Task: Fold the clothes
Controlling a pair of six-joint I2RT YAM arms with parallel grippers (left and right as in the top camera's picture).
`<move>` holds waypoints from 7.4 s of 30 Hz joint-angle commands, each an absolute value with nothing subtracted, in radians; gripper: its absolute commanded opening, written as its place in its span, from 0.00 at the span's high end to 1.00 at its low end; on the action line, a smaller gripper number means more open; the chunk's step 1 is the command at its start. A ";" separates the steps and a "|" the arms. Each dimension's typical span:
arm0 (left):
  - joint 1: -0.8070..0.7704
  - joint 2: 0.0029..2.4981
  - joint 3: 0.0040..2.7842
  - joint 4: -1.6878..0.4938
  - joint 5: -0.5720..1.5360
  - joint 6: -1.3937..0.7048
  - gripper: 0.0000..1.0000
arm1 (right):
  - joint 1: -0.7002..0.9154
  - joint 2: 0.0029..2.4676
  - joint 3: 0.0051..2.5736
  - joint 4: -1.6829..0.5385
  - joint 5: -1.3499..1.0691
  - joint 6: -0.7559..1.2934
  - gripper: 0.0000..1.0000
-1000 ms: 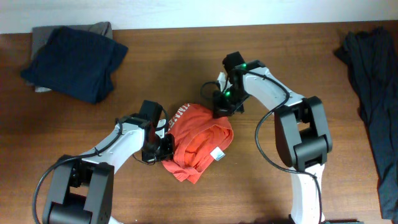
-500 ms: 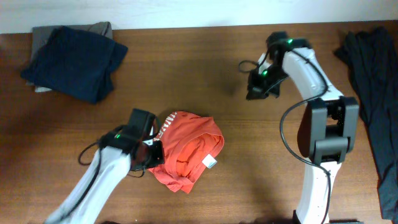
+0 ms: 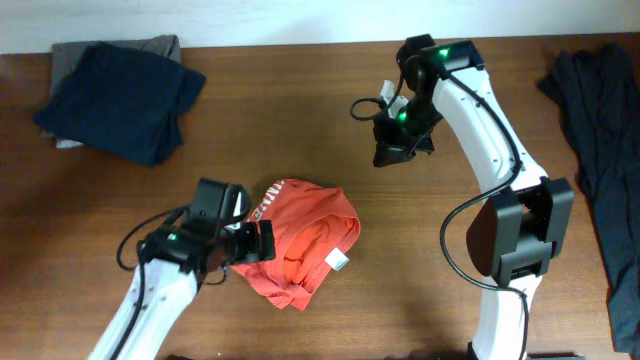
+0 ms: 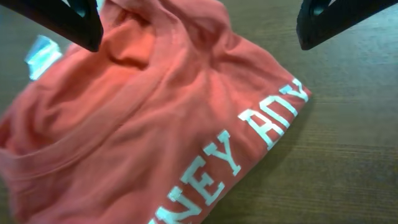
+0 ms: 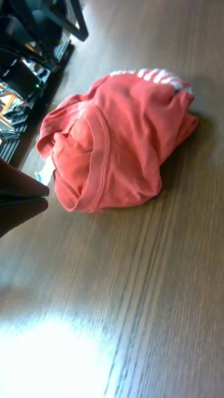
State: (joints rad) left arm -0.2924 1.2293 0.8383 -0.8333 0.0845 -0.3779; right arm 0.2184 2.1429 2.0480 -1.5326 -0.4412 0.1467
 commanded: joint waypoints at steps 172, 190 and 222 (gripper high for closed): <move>0.134 2.131 1.313 -0.526 0.599 0.073 0.19 | 0.408 1.310 1.832 -1.668 -0.191 0.245 0.15; 0.086 2.150 1.524 -0.503 0.620 0.073 1.00 | 0.408 1.310 1.832 -1.676 -0.171 0.245 0.15; 0.277 2.151 1.858 -0.315 0.299 0.098 0.99 | 0.408 1.311 1.832 -1.699 -0.172 0.324 0.14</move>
State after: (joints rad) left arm 0.2474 2.1517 1.8011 -0.3283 0.3031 0.0864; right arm 0.4015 1.3128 1.8332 -1.6924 -0.1837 0.2939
